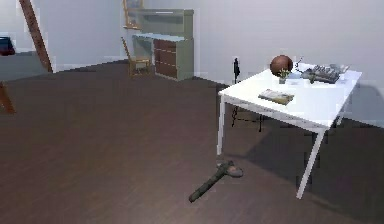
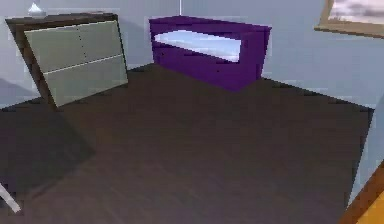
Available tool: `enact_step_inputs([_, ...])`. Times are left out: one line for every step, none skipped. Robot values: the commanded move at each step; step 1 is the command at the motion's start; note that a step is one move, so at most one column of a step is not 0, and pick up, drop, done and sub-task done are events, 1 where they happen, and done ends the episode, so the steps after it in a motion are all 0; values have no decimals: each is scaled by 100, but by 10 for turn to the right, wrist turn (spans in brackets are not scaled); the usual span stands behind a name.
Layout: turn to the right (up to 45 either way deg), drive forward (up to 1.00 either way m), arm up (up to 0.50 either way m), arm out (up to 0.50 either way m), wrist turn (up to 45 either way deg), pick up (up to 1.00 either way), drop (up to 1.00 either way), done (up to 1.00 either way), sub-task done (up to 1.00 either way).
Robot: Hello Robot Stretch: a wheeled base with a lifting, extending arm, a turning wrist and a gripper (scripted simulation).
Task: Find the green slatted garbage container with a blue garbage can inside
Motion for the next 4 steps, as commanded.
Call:
enact_step_inputs([0,45,0,0,0,0,0,0,0])
enact_step_inputs([-420,0,0,0,0,0,0,0,0])
enact_step_inputs([0,100,0,0,0,0,0,0,0])
enact_step_inputs([0,100,0,0,0,0,0,0,0])
